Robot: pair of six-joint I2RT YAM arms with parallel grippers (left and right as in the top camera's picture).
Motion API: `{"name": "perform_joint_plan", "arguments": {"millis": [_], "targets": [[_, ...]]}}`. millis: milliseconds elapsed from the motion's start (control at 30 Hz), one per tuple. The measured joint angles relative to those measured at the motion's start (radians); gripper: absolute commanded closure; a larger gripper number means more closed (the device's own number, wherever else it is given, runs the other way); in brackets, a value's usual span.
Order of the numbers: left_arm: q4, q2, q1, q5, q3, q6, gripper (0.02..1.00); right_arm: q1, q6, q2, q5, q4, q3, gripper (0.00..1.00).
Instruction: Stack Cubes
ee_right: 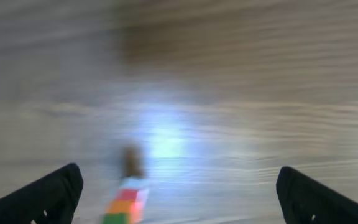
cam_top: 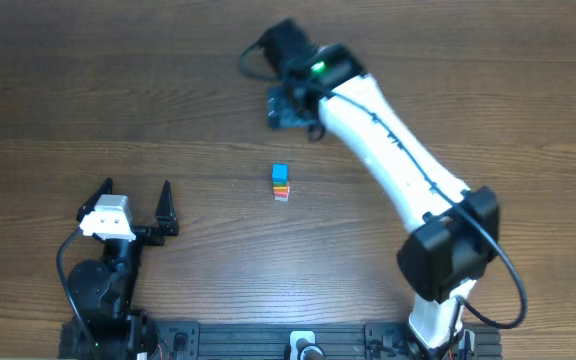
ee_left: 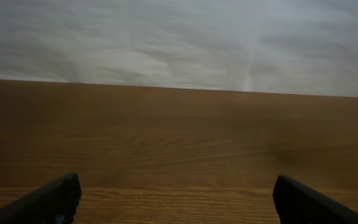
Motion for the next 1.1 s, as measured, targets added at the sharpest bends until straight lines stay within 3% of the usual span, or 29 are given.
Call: {"name": "perform_joint_plan", "arguments": {"millis": [267,500,700,900,1100], "targets": [[0.0,0.0,0.0,0.0,0.0,0.0,0.02,-0.259,-0.135,-0.168,0.104,-0.026,-0.003,0.007],[0.0,0.0,0.0,0.0,0.0,0.0,0.018,-0.377,-0.222,-0.474,0.125,0.129,-0.288,0.007],[0.0,-0.001,0.0,0.0,0.0,0.0,0.018,-0.447,-0.266,-0.781,0.122,0.374,-0.678,0.009],[0.0,-0.001,0.0,0.0,0.0,0.0,0.02,-0.469,-0.305,-1.178,0.108,0.741,-1.098,0.009],[0.0,-0.001,0.0,0.0,0.0,0.0,0.018,-0.531,-0.329,-1.455,0.01,0.96,-1.393,0.007]]}}
